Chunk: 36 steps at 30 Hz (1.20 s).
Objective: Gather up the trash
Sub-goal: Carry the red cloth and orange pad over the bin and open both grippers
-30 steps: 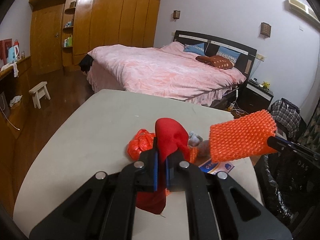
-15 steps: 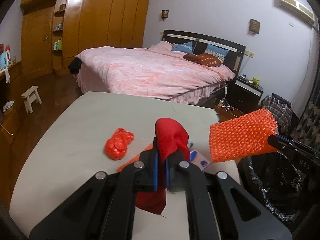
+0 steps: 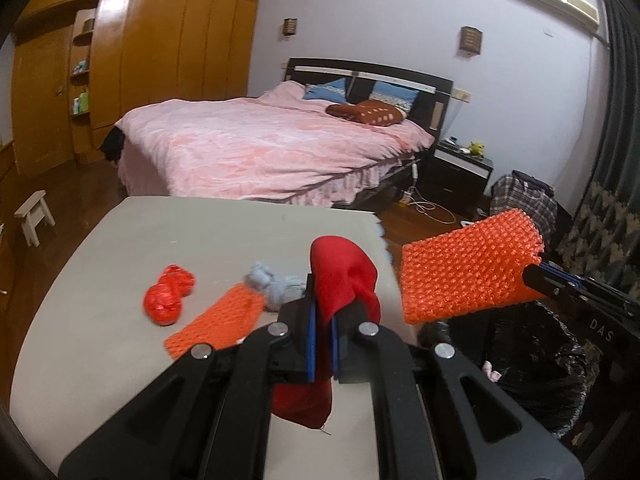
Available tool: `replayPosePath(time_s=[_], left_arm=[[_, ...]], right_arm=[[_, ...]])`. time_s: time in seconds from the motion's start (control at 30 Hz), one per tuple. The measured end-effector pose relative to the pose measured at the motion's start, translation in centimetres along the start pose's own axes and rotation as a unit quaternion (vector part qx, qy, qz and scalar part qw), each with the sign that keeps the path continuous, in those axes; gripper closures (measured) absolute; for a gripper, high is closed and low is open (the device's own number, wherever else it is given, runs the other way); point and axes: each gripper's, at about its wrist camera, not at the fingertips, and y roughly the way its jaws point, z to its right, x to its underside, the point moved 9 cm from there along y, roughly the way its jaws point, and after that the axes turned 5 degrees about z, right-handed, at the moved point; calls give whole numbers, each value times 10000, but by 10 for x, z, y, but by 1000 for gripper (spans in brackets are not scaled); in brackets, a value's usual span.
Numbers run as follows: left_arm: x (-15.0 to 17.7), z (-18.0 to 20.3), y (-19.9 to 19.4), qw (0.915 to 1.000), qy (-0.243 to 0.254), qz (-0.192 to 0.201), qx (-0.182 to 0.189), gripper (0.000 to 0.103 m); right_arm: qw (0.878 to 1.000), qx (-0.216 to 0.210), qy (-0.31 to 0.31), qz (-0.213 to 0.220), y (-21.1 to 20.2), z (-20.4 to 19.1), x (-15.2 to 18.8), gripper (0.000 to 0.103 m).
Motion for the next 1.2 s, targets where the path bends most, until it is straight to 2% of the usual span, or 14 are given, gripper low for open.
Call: replayPosePath(time_s=[0.3, 0.63, 0.93, 1.2], left_arm=[[-1, 58, 5, 9989, 93, -46, 456, 98], [2, 136, 10, 9933, 300, -73, 1110, 98], [13, 189, 24, 9871, 363, -174, 1551, 98], [28, 222, 37, 9821, 507, -280, 1791, 98]], right_arm=[[9989, 429, 143, 99, -31, 55, -2, 89], [9937, 1074, 299, 142, -67, 119, 7, 89], [9889, 1440, 356, 116, -85, 154, 22, 89], [9853, 1633, 490, 56, -90, 175, 36, 89]])
